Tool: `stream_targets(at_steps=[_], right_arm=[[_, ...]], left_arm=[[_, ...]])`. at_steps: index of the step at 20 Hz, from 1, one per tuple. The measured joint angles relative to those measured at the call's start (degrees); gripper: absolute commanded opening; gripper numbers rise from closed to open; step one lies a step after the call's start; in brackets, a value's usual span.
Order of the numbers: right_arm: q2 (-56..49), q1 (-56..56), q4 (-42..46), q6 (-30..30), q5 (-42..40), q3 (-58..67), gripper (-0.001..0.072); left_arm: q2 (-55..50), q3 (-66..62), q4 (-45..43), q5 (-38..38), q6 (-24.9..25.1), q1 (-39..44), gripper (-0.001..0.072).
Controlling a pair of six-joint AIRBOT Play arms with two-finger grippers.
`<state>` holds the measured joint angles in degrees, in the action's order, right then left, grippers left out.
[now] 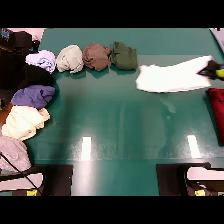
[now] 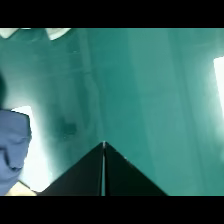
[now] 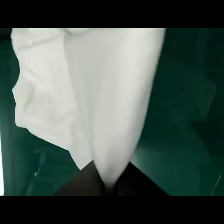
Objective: Fold the shirts.
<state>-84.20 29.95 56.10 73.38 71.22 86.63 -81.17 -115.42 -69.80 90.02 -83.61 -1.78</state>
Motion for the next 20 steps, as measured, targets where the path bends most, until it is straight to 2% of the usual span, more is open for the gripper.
stream_targets(at_steps=[8,16,20], right_arm=[[1.8,17.6,0.4,1.6,-9.5,-0.5,0.0019],[6.6,21.6,-4.3,2.5,-14.6,-0.5,0.0019],[10.2,22.5,-4.0,2.5,-15.3,-0.5,0.0019]], left_arm=[[0.0,0.0,7.3,0.0,-0.6,0.0,0.0023],[0.0,0.0,8.4,0.0,-1.4,0.0,0.0023],[0.0,0.0,8.5,0.1,-1.0,0.0,0.0023]])
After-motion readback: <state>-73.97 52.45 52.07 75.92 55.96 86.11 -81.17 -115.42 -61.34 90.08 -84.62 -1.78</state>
